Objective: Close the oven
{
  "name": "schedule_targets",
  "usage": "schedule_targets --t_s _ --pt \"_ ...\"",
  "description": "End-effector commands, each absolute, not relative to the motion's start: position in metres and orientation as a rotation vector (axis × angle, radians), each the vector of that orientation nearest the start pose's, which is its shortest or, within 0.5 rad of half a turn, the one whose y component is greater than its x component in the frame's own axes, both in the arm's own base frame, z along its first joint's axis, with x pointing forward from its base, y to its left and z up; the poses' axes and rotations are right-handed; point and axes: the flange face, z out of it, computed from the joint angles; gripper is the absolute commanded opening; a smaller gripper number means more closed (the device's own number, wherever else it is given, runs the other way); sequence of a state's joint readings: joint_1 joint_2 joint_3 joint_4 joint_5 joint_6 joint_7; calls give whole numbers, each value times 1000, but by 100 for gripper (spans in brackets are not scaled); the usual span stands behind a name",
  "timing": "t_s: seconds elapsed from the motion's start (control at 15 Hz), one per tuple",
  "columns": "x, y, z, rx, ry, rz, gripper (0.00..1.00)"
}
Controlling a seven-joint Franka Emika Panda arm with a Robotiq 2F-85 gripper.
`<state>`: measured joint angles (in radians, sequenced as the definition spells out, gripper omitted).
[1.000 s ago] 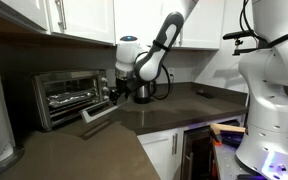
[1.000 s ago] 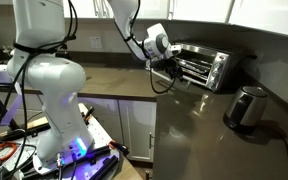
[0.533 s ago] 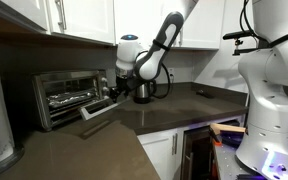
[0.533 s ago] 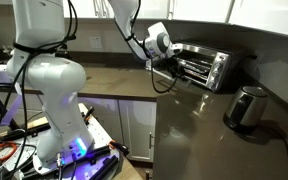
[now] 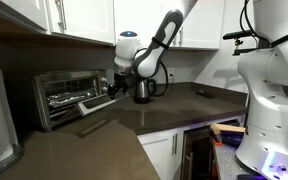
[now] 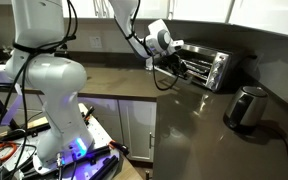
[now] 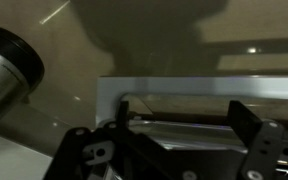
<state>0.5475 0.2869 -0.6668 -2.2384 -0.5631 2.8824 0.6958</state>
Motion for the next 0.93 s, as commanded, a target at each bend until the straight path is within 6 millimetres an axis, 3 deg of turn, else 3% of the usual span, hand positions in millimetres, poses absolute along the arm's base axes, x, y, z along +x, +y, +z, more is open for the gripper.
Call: schedule_targets --t_s 0.0,0.47,0.87 --pt "581 -21 316 -3312 372 -880 100" --pt "580 -4 327 -3299 314 -866 100" --pt "580 -4 332 -3306 320 -881 100"
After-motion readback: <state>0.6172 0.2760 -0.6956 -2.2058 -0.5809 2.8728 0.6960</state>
